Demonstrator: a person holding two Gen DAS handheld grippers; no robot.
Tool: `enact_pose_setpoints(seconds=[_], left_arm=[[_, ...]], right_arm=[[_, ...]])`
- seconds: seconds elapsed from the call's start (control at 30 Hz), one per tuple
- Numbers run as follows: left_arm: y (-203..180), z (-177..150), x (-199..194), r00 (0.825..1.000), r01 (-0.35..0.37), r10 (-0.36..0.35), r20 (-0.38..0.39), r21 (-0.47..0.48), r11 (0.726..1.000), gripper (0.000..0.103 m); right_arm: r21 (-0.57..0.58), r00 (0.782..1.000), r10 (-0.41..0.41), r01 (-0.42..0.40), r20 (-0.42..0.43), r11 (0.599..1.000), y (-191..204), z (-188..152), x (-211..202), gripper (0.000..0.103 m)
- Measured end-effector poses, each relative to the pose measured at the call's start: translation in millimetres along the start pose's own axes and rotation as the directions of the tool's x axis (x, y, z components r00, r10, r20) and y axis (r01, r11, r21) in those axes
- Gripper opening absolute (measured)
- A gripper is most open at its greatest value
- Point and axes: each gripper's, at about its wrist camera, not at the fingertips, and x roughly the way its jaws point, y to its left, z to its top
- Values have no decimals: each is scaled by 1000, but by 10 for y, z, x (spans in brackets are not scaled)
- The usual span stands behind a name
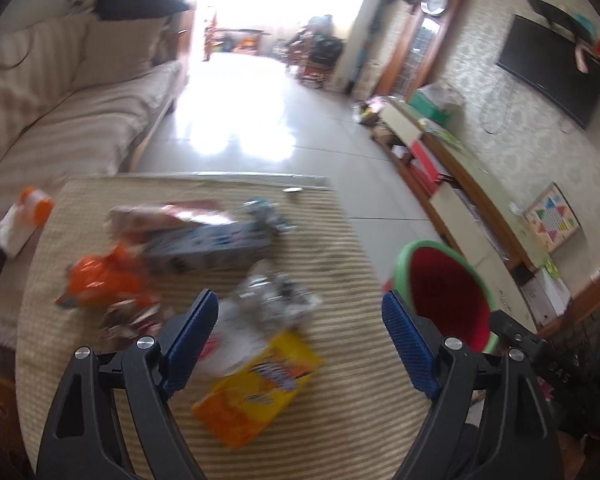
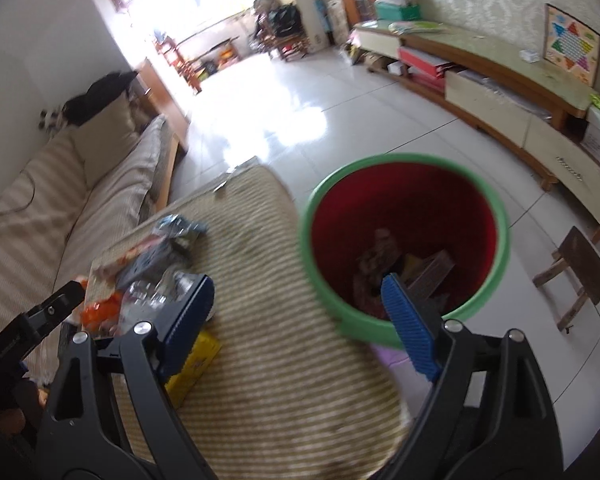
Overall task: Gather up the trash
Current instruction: 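Grasp the clear plastic water bottle with the right tool while the left tool grasps crumpled paper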
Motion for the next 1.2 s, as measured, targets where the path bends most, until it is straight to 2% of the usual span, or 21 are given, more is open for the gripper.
enact_pose_setpoints(seconds=[0.13, 0.2, 0.3, 0.37, 0.5, 0.57, 0.6, 0.63, 0.7, 0.73, 0.77, 0.87, 0.97, 1.13, 1.2], left_arm=[[686, -2, 63, 992, -122, 120, -25, -93, 988, 78], [997, 21, 189, 986, -161, 153, -73, -121, 980, 70], [1276, 0, 428, 979, -138, 116, -165, -131, 982, 70], [1326, -43, 555, 976, -120, 97, -196, -106, 987, 71], [1341, -119, 868, 958, -115, 92, -270, -72, 991, 71], [1391, -162, 1018, 946, -146, 116, -303, -78, 986, 68], [1416, -178, 1054, 942, -155, 121, -313, -86, 984, 53], [1443, -185, 1055, 942, -154, 115, -314, -101, 983, 49], [1500, -180, 954, 954, -132, 88, -288, -135, 982, 24], [1530, -185, 897, 957, -125, 81, -280, -142, 982, 21], [1565, -193, 822, 962, -107, 61, -268, -160, 981, 4], [1641, -270, 564, 971, -112, 72, -228, -171, 979, 4], [1673, -411, 313, 973, -132, 98, -210, -155, 979, 4], [1695, -699, 15, 960, -181, 145, -242, -135, 974, 6], [1741, -763, -20, 953, -201, 167, -253, -116, 973, 14]], right_arm=[[-29, 997, 47, -49, -55, 998, 278, -163, 72, 84], [-40, 992, 81, -85, -92, 996, 404, -242, 107, 85], [-73, 986, 99, -110, -137, 991, 592, -381, 156, 86], [-74, 981, 117, -129, -158, 989, 685, -443, 183, 86], [-97, 972, 150, -169, -180, 981, 916, -515, 180, 86], [-114, 968, 165, -188, -188, 975, 1021, -541, 159, 86], [-127, 967, 168, -195, -192, 973, 1083, -551, 147, 86], [-138, 967, 167, -195, -193, 971, 1111, -582, 137, 86], [-147, 965, 168, -200, -203, 969, 1169, -608, 154, 86], [-146, 963, 170, -203, -209, 968, 1187, -605, 172, 86], [-145, 961, 172, -206, -216, 968, 1212, -597, 207, 86], [-135, 953, 186, -222, -240, 966, 1303, -556, 358, 86], [-115, 942, 200, -238, -271, 964, 1414, -524, 574, 86], [-128, 928, 183, -235, -325, 964, 1685, -511, 987, 86], [-141, 921, 165, -226, -353, 964, 1796, -534, 1139, 86]])
